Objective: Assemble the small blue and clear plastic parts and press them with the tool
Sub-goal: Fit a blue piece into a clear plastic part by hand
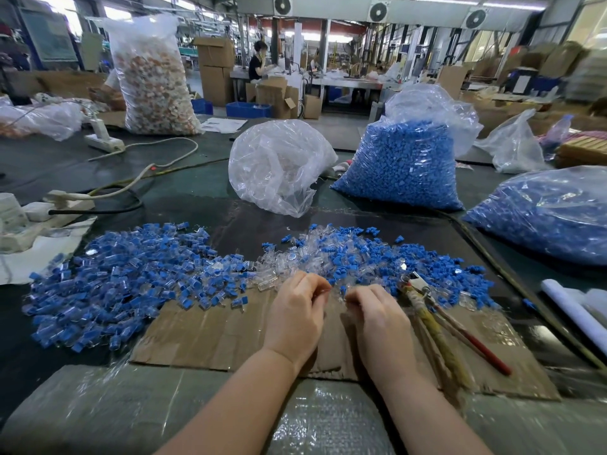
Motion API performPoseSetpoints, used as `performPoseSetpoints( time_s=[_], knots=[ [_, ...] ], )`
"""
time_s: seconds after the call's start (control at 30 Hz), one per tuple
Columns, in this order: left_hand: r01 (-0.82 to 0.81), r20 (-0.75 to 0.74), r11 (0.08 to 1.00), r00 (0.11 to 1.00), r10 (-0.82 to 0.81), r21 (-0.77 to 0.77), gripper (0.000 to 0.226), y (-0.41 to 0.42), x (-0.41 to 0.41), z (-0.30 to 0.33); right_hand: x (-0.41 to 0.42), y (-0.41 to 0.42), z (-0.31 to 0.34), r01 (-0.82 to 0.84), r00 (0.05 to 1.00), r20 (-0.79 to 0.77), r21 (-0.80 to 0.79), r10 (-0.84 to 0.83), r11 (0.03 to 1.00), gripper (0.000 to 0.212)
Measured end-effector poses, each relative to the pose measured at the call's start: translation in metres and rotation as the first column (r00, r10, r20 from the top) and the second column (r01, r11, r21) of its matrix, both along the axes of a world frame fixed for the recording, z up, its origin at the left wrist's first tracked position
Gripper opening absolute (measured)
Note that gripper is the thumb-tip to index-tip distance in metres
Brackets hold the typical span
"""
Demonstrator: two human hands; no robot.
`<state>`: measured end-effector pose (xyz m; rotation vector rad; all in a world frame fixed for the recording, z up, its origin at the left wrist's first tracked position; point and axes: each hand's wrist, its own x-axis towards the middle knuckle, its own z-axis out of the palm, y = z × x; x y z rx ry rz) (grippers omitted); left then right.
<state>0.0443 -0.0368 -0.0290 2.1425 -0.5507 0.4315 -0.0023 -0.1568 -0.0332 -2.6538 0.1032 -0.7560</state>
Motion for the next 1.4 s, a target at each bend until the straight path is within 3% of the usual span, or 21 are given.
performPoseSetpoints(
  time_s=[0.1, 0.2, 0.27, 0.6, 0.73, 0.87, 1.2, 1.4],
  knots=[
    [0.087, -0.057, 0.996, 0.995, -0.087, 0.007, 0.006, -0.0032, -0.0021, -0.0024, 0.0, -0.0021, -0.0025, 0.001, 0.998, 0.066, 0.13, -0.01, 0.992, 0.01],
    [0.065, -0.122, 0.993, 0.99, -0.076, -0.096, 0.011, -0.0015, 0.0008, -0.0017, -0.0019, -0.0022, -0.0018, -0.022, 0.993, 0.12, 0.23, -0.006, 0.973, 0.007],
    [0.076, -0.115, 0.994, 0.99, -0.084, -0.077, 0.016, -0.0008, 0.0011, -0.0014, -0.0032, -0.0009, -0.0016, -0.037, 0.994, 0.107, 0.248, 0.01, 0.968, 0.003],
    [-0.035, -0.036, 0.987, 0.999, 0.029, -0.156, 0.01, 0.0022, -0.0025, -0.0027, -0.0054, -0.0006, -0.0007, -0.037, 0.997, 0.079, 0.218, 0.02, 0.975, 0.008],
    [0.004, -0.174, 0.994, 0.985, -0.023, -0.11, 0.016, 0.0019, -0.0014, -0.0046, -0.0071, -0.0014, -0.0004, -0.044, 0.997, 0.072, 0.218, 0.028, 0.975, 0.008],
    [0.004, -0.313, 0.979, 0.947, -0.069, -0.204, 0.019, 0.0026, 0.0033, -0.0037, -0.007, -0.0012, -0.0011, -0.053, 0.997, 0.057, 0.198, 0.043, 0.979, 0.01],
    [0.109, -0.409, 0.95, 0.883, -0.228, -0.294, 0.021, 0.0043, 0.0021, -0.0016, -0.0048, -0.0004, -0.0047, -0.009, 1.0, 0.007, 0.114, 0.008, 0.993, 0.018],
    [0.132, -0.411, 0.964, 0.885, -0.219, -0.231, 0.02, 0.0047, 0.0034, -0.0015, -0.0038, -0.0002, -0.0051, -0.035, 0.999, -0.036, 0.066, 0.038, 0.997, 0.019]
  ],
)
